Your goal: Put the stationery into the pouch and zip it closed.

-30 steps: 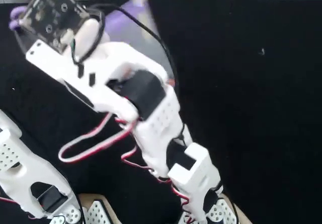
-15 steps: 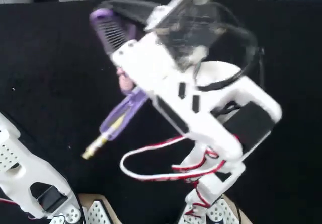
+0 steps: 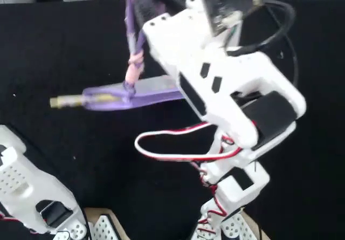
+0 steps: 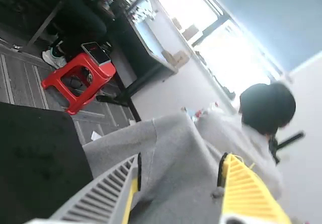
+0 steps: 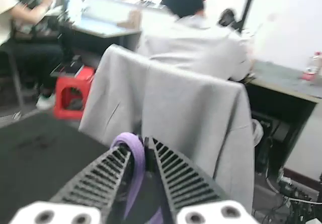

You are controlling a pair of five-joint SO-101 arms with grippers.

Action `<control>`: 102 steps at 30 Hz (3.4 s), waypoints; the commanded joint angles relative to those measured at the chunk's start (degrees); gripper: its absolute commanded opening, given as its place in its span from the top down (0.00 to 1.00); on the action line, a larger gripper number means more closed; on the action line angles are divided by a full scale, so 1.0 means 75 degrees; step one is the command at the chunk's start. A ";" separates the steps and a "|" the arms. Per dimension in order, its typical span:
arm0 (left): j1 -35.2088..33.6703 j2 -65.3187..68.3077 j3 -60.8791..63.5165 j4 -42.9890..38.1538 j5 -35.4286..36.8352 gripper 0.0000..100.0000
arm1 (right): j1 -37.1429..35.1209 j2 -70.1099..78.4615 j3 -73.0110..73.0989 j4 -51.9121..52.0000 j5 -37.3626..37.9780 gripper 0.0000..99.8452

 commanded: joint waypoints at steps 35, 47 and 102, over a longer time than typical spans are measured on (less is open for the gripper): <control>0.4870 0.1899 -0.0053 0.2544 -0.2567 0.73 | 0.3376 0.0779 -0.0721 0.0926 -0.1536 0.99; 0.5843 0.0926 -0.0041 0.2555 -0.2942 0.74 | 0.4173 0.1330 -0.0709 -0.0105 -0.1536 0.99; 0.8211 -1.4101 2.1960 -0.9389 -0.3821 0.74 | 0.4114 0.1295 -0.0721 0.0117 -0.1536 0.99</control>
